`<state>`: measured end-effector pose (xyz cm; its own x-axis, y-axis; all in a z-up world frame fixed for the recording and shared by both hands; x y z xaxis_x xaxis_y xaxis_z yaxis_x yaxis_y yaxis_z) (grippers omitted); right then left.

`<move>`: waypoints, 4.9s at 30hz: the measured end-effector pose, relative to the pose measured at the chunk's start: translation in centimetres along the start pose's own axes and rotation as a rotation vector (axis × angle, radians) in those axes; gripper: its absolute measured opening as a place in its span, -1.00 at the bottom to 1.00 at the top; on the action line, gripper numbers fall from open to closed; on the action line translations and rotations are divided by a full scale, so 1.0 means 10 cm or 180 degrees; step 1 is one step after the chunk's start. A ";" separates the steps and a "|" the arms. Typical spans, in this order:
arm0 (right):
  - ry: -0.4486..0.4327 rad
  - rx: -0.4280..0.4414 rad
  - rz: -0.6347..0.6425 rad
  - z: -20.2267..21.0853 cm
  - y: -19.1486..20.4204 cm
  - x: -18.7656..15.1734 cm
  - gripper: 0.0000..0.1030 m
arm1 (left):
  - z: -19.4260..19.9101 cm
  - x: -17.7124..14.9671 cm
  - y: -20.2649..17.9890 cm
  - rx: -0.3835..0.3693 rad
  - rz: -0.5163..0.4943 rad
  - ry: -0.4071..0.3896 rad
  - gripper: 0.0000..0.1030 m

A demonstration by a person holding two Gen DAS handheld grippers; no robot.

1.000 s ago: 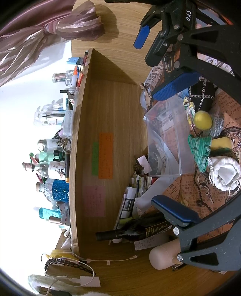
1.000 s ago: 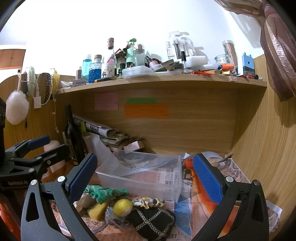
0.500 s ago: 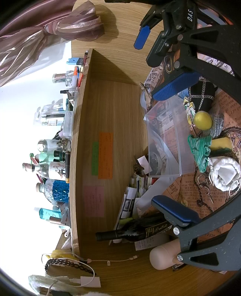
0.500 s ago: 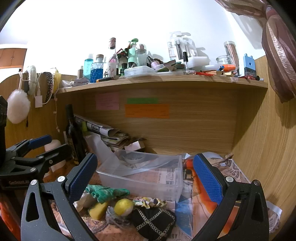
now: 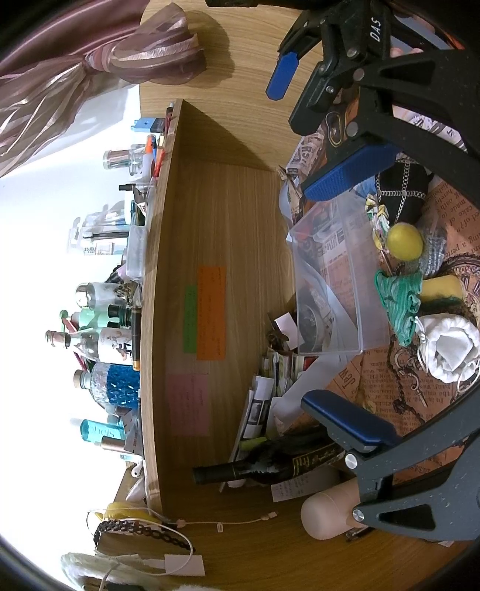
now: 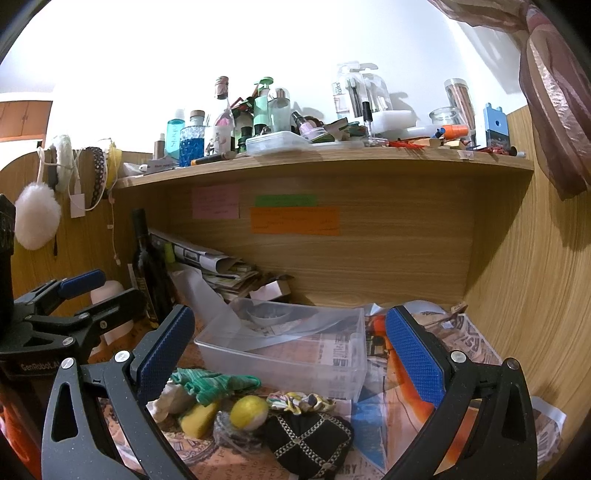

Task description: Organize soft objects

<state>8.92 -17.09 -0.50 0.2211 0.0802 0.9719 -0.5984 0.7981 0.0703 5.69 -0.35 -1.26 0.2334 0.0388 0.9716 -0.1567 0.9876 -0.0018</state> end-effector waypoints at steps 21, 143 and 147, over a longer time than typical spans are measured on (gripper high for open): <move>0.0084 -0.0020 -0.0141 -0.06 -0.09 -0.06 1.00 | -0.07 -0.09 -0.01 -0.0027 -0.0049 0.0127 1.00; 0.1209 0.0124 -0.0160 -1.20 -0.46 -0.53 0.61 | -1.50 -0.66 0.00 -0.0289 -0.0259 0.1447 0.93; 0.1390 0.0176 -0.0221 -1.16 -0.43 -0.76 0.61 | -1.45 -0.91 -0.03 -0.0332 -0.0300 0.1625 0.93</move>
<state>18.77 -14.22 -10.83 0.5596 0.2816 0.7794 -0.6082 0.7784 0.1555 17.55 1.18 -13.52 0.6835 -0.0074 0.7299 -0.0223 0.9993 0.0311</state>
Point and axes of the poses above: each gripper's, at about its wrist camera, not at the fingertips, and z roughly against the way its jaws point, y to its left, x to its top, the point moved 5 cm from there along -z, roughly the way its jaws point, and after that the axes turned 10 degrees about x, right-handed, at the moved point
